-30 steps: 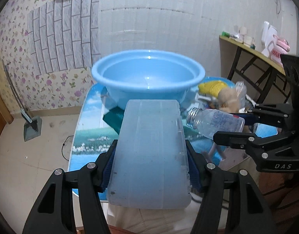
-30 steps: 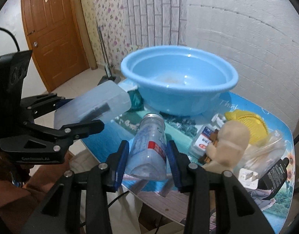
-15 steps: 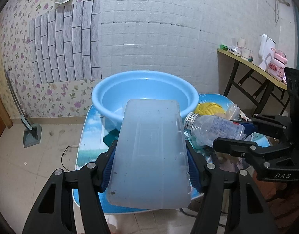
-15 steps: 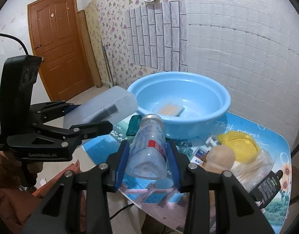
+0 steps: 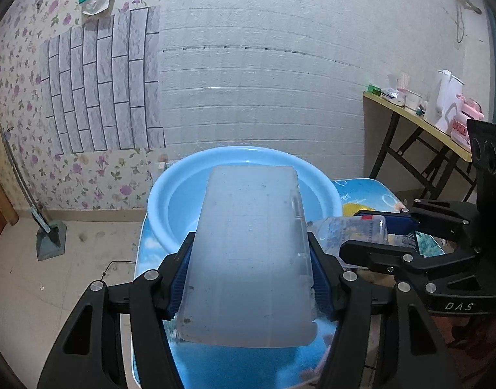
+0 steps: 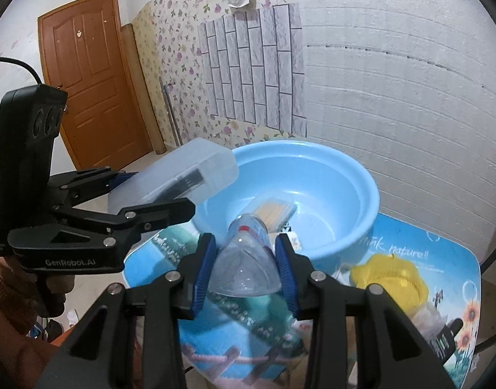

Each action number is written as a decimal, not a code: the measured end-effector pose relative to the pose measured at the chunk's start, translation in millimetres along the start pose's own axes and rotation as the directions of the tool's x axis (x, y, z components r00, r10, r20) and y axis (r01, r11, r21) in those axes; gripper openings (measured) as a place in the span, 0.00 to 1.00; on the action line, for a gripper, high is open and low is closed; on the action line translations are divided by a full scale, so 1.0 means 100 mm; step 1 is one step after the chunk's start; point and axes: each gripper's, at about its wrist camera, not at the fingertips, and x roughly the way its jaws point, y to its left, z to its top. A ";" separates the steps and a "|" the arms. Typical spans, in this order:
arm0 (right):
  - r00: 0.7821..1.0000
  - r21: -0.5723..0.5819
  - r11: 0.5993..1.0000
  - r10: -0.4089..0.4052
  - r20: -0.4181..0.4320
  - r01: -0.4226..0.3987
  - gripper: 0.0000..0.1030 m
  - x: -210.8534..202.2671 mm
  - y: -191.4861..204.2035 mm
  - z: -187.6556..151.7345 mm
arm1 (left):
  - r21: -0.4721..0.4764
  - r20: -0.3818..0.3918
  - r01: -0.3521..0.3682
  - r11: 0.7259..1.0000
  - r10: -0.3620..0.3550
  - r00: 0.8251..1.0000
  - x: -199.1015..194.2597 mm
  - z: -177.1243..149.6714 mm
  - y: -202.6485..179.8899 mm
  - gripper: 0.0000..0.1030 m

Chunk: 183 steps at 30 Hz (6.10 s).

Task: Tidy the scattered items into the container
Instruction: 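Lower the frosted box and clear bottle into the basin and open both grippers, then reach the left gripper to the plush toy while the right approaches the white plug, then grasp the plush toy with the left gripper while the right grasps the white plug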

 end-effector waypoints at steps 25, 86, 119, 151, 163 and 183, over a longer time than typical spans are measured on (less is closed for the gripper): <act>0.991 0.037 0.999 0.027 -0.131 -0.023 0.36 0.84 -0.38 0.15 | 0.004 -0.089 0.023 1.000 -0.023 0.996 0.94 0.15 0.24 0.60; 0.971 0.226 0.945 -0.217 -0.104 0.235 0.45 -0.39 -0.92 -0.90 | -0.056 -0.127 0.019 0.998 -0.026 0.992 0.25 -0.71 -0.19 0.83; 0.981 0.256 0.949 -0.158 -0.111 0.182 0.45 -0.51 -0.90 -1.19 | 0.105 -0.267 0.270 0.957 -0.234 0.935 0.91 -0.75 -1.65 0.54; 0.973 0.207 0.958 -0.169 -0.158 0.200 0.40 -0.21 -0.71 -1.16 | 0.043 -0.202 0.201 0.979 -0.189 0.961 0.55 -0.85 -1.08 0.52; 0.975 0.194 0.964 -0.152 -0.159 0.182 0.40 -0.27 -0.57 -1.21 | 0.041 -0.182 0.145 0.989 -0.135 0.974 0.40 -0.92 -0.91 0.49; 0.971 0.187 0.963 -0.161 -0.176 0.194 0.40 -0.20 -0.54 -1.28 | 0.061 -0.206 0.134 0.989 -0.119 0.971 0.56 -0.93 -1.04 0.61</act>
